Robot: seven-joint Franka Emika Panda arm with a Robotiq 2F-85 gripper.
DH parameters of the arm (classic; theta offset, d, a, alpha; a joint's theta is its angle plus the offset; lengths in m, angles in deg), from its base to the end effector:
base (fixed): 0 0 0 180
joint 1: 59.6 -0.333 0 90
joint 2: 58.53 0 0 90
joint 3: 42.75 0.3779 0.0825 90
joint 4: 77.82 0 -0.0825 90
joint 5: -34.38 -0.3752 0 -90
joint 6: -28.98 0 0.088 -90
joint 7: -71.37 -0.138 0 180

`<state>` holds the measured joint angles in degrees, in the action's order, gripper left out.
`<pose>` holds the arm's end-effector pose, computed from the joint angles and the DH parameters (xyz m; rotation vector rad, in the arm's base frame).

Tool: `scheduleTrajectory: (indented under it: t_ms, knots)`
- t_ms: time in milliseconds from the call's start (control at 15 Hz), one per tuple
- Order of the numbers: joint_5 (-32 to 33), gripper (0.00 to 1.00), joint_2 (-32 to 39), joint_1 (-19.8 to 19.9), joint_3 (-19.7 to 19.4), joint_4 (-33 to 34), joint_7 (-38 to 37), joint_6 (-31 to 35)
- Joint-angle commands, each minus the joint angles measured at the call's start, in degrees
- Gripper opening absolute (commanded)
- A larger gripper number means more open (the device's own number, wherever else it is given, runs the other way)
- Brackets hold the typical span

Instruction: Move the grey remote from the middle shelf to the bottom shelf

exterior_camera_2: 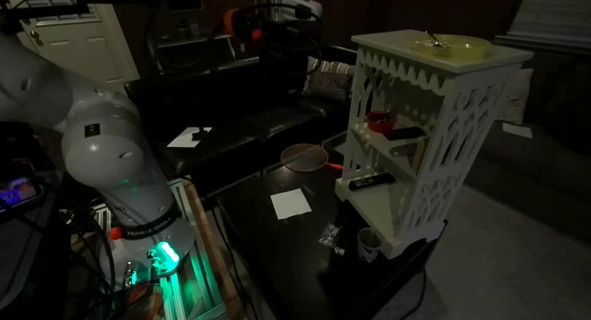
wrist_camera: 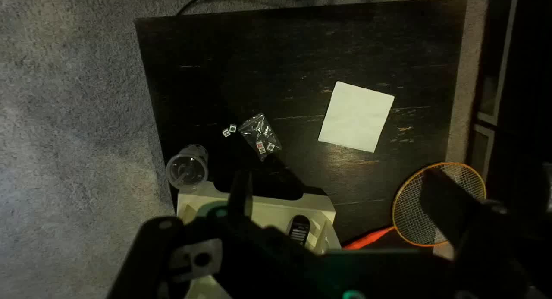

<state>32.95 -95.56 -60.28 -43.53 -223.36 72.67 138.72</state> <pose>0.3112 0.0014 0.5074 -3.1098 -0.0240 -0.0338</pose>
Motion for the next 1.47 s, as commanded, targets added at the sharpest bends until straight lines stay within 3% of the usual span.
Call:
scheduleTrajectory:
  t_ms: [0, 533, 667, 933, 1400]
  knots:
    - [-0.1, 1.00, 0.0, 0.1, 0.1, 0.1, 0.1, -0.1]
    - [-0.1, 1.00, 0.0, 0.1, 0.1, 0.1, 0.1, -0.1]
    - [0.3, 1.00, 1.4, 0.8, 0.8, -0.4, -1.9, 7.8]
    - [0.1, 1.00, 11.8, 2.5, 1.0, 3.3, -6.8, 23.4]
    - [2.3, 1.00, 36.5, 3.9, 1.8, 17.9, -18.4, 27.2]
